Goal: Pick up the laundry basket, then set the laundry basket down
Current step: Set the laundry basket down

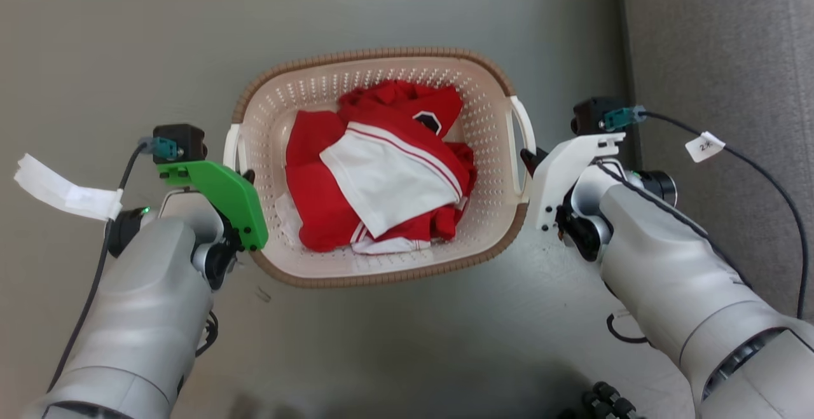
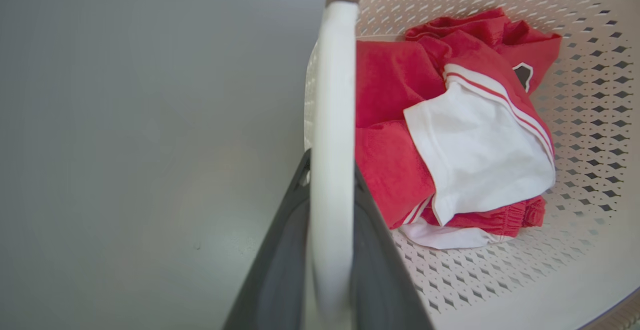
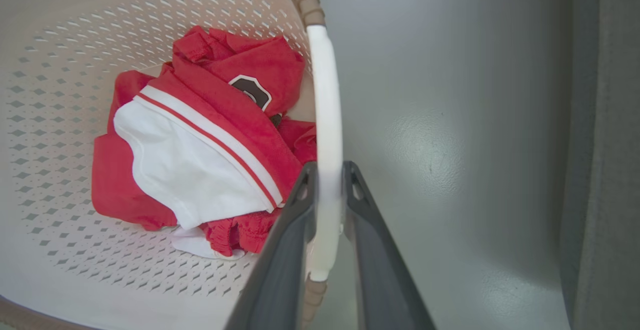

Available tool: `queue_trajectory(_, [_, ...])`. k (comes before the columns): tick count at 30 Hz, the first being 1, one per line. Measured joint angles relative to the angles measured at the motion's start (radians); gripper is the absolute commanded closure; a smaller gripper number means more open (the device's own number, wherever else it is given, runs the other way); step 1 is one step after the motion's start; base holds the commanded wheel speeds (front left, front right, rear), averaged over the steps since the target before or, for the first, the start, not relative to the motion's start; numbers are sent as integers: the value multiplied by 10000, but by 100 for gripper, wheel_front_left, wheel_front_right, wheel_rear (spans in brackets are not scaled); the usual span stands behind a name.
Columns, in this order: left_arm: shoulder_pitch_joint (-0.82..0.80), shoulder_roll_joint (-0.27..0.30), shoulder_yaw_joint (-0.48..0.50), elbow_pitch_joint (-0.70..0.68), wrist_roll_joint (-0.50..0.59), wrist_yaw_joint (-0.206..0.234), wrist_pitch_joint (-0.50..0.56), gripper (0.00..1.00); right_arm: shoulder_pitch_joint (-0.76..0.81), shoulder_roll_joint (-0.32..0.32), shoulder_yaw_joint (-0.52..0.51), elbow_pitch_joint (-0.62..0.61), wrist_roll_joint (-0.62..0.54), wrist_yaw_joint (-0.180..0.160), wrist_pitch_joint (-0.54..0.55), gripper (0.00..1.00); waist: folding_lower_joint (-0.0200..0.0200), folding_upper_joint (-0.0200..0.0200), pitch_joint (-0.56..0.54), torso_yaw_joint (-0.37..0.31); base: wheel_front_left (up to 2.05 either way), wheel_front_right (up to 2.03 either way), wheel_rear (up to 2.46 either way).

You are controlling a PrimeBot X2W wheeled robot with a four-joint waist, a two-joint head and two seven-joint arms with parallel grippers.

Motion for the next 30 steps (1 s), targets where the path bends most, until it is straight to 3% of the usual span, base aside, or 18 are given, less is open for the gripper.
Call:
queue_trajectory(14, [-601, -42, -50, 123, 84, 0, -472, 100, -554, -82, 12, 75, -81, 98, -437, 100, -1, 0, 1452, 263, 0, 0, 0])
queue_trajectory(30, [-897, -102, -240, 405, 102, -2, -656, 100, -827, -174, 35, 184, -105, 362, -863, 100, -3, 0, 1976, 378, 0, 0, 0])
